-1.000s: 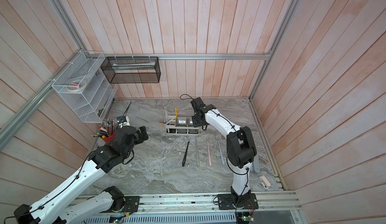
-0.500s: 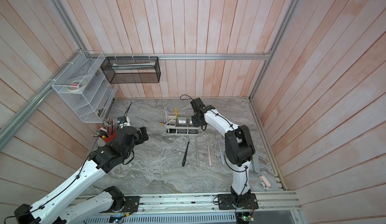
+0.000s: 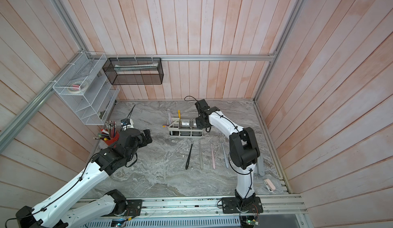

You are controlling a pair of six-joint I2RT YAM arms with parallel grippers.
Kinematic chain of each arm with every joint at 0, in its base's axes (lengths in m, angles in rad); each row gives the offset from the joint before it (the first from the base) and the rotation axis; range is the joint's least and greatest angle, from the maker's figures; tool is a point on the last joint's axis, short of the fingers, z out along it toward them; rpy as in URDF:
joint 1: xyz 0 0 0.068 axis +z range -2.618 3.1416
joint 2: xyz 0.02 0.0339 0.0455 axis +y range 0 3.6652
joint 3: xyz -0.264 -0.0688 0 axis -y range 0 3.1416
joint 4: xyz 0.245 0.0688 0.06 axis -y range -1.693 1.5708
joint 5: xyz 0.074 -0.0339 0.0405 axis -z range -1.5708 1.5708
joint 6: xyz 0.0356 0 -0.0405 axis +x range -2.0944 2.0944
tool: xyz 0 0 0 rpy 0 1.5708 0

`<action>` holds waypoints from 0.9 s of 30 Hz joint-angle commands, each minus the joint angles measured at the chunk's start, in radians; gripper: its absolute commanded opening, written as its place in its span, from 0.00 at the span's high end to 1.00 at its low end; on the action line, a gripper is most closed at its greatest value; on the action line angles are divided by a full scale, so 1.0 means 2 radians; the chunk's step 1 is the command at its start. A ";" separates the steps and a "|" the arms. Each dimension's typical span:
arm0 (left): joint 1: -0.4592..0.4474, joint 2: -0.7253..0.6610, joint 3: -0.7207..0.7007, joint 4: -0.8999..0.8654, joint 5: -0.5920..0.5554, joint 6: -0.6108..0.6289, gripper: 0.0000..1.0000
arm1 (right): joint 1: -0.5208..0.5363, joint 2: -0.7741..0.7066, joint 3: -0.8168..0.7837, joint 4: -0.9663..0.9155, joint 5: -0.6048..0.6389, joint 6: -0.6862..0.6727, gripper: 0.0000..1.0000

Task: Place the toothbrush into the toothbrush holder
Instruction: Move the toothbrush holder to the center of the board.

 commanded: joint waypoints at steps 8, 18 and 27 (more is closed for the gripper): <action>0.002 0.000 0.004 -0.006 0.008 -0.006 0.00 | -0.004 0.016 0.004 -0.015 0.003 0.005 0.90; 0.002 0.003 0.005 -0.005 0.008 -0.006 0.00 | -0.016 -0.007 -0.016 -0.016 0.015 0.001 0.93; 0.002 0.001 0.005 -0.007 0.008 -0.005 0.00 | -0.037 -0.031 -0.041 -0.008 0.016 0.002 0.93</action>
